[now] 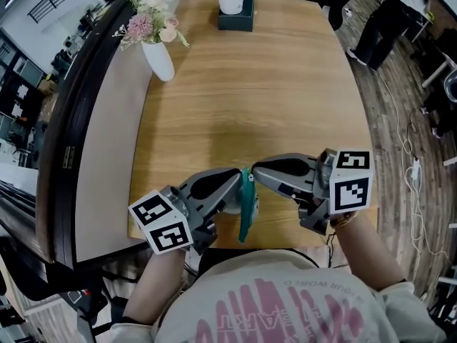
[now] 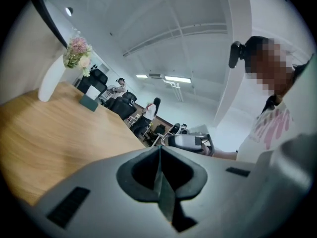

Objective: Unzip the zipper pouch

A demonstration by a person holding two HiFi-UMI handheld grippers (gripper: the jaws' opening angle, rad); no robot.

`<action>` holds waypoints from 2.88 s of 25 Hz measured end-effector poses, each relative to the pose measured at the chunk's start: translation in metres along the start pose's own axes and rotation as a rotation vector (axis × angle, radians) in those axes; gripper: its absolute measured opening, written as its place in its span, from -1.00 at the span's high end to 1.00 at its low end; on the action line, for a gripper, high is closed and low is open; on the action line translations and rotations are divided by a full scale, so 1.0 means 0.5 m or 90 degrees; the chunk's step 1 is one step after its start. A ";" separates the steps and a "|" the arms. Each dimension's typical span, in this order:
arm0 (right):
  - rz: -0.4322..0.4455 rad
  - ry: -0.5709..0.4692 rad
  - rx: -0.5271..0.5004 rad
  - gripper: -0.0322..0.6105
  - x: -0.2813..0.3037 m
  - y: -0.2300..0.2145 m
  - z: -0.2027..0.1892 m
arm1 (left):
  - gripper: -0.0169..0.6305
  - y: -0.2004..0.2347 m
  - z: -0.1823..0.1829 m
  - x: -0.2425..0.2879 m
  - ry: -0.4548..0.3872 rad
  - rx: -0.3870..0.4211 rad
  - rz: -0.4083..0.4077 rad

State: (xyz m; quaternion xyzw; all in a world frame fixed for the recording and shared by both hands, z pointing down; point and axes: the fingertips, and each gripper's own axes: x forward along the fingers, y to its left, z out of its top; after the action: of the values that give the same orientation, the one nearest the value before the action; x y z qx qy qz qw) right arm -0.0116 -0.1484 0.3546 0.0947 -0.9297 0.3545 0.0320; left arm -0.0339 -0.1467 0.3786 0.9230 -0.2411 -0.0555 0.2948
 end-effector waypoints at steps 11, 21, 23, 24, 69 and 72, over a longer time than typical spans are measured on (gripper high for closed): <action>-0.045 0.103 -0.234 0.91 0.011 0.011 -0.013 | 0.91 0.041 0.015 0.014 -0.025 -0.123 0.077; -0.041 0.100 -0.217 0.91 0.012 0.013 -0.025 | 0.91 0.047 0.033 0.010 -0.045 -0.133 0.094; -0.041 0.104 -0.213 0.91 0.012 0.013 -0.028 | 0.91 0.049 0.034 0.009 -0.049 -0.132 0.101; -0.041 0.106 -0.212 0.91 0.012 0.013 -0.030 | 0.91 0.050 0.034 0.008 -0.051 -0.131 0.106; -0.066 0.101 -0.179 0.91 0.041 0.004 -0.051 | 0.91 0.188 0.146 -0.093 -0.155 -0.160 0.196; -0.076 0.090 -0.174 0.91 0.046 0.003 -0.049 | 0.91 0.196 0.154 -0.095 -0.150 -0.159 0.190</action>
State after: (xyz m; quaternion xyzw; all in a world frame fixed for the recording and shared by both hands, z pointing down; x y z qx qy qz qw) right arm -0.0344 -0.1343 0.3748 0.1196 -0.9573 0.2283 0.1308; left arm -0.1349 -0.2336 0.3694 0.8205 -0.3989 -0.1481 0.3818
